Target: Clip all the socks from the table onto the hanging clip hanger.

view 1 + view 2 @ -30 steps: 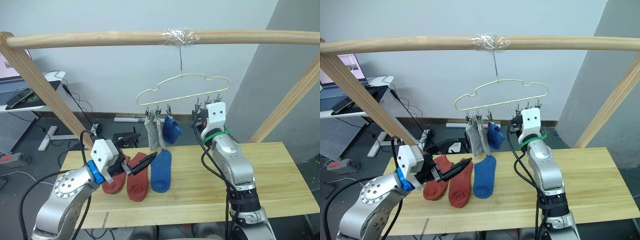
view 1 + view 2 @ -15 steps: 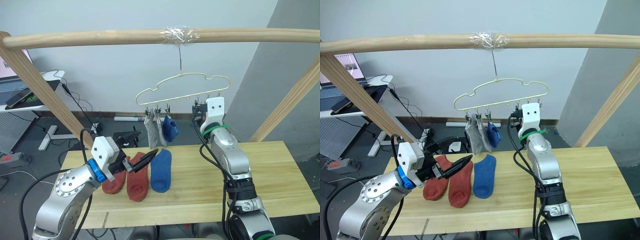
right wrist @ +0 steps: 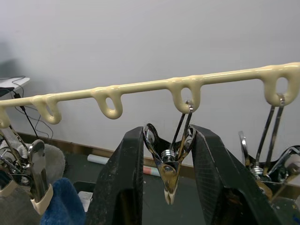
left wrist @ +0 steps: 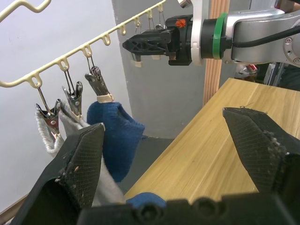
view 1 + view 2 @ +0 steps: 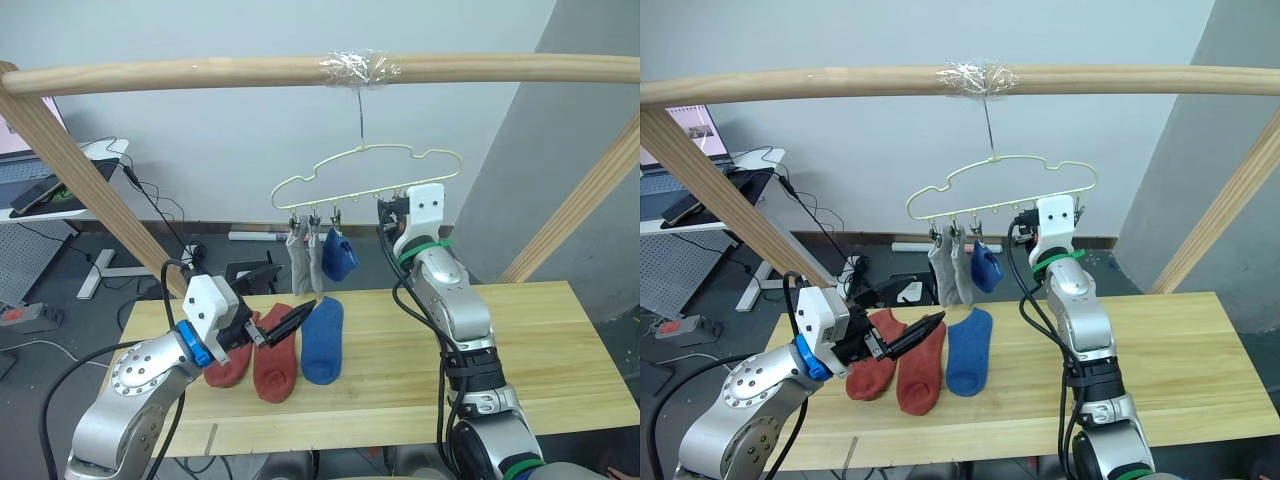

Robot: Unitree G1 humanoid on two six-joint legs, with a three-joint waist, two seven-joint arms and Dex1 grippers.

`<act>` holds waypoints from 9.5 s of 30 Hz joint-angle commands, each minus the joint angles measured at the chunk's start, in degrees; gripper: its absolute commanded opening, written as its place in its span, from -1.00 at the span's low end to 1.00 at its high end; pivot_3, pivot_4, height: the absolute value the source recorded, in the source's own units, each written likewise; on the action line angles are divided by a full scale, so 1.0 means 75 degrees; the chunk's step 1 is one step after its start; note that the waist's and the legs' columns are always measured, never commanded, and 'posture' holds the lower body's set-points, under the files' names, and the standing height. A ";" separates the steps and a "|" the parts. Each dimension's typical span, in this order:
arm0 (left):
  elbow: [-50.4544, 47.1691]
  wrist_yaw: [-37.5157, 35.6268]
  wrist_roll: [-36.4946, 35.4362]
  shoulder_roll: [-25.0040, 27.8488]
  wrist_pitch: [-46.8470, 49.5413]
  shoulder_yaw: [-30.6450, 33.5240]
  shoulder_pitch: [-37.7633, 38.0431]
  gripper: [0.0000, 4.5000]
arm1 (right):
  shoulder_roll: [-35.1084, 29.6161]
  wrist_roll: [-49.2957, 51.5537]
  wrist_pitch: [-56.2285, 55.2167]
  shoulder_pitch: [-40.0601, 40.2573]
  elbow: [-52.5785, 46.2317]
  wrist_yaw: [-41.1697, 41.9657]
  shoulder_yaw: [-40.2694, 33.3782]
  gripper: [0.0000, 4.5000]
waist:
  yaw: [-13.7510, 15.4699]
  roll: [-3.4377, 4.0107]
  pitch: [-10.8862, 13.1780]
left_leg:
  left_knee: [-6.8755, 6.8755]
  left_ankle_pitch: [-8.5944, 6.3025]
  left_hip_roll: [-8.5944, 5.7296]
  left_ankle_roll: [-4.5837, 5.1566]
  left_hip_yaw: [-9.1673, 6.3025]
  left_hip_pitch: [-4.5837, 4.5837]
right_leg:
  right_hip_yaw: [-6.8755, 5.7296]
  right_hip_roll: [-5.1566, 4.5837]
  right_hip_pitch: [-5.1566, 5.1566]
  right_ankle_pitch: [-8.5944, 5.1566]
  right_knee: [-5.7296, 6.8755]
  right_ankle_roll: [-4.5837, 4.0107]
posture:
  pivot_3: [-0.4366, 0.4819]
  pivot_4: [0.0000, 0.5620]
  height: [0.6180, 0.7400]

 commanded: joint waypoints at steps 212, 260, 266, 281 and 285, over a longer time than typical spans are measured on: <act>-0.0839 0.0520 0.0888 -0.0968 0.0327 -0.1160 0.0163 1.00 | -0.0545 0.0716 0.0820 -0.0071 -0.1798 -0.0868 -0.0004 -0.49 | -0.0286 -0.0069 0.0525 | 0.0031 -0.0003 0.0084 0.0038 0.0145 -0.0147 | 0.0030 -0.0004 -0.0157 0.0034 0.0011 0.0003 | -0.11 -0.26 1.00; 0.3804 0.0321 0.4238 -0.0375 0.1242 -0.2562 -0.1407 -0.68 | -0.1404 0.2953 0.4382 -0.0234 -0.2706 -0.0091 -0.1407 -0.96 | -0.0207 -0.0070 0.0520 | 0.0032 -0.0004 0.0082 0.0040 0.0104 -0.0139 | 0.0023 -0.0011 -0.0160 0.0045 0.0020 -0.0007 | -0.21 -0.27 1.00; 0.2839 -0.0179 0.2709 -0.1393 0.0957 -0.2018 -0.1283 -1.00 | -0.1861 0.3030 0.4812 -0.0341 -0.2683 0.0082 -0.1509 -0.96 | -0.0152 -0.0073 0.0519 | 0.0036 -0.0004 0.0077 0.0039 0.0098 -0.0148 | 0.0020 -0.0017 -0.0159 0.0045 0.0014 -0.0007 | -0.22 -0.31 1.00; 0.3571 0.0810 0.2807 -0.3884 -0.0890 -0.2552 -0.2612 -1.00 | 0.0027 0.3959 0.9239 -0.2589 -0.2874 -0.1372 -0.5305 -0.96 | -0.0183 -0.0080 0.0476 | 0.0042 0.0002 0.0081 0.0038 0.0145 -0.0146 | 0.0017 -0.0010 -0.0153 0.0062 0.0015 -0.0014 | -0.35 -0.34 1.00; 0.4181 0.1053 0.2928 -0.4363 -0.1287 -0.2596 -0.3022 -1.00 | 0.0211 0.4070 0.9266 -0.2684 -0.2905 -0.1678 -0.5465 -0.96 | -0.0195 -0.0081 0.0476 | 0.0045 0.0002 0.0077 0.0039 0.0152 -0.0152 | 0.0021 -0.0011 -0.0156 0.0063 0.0013 -0.0013 | -0.37 -0.33 1.00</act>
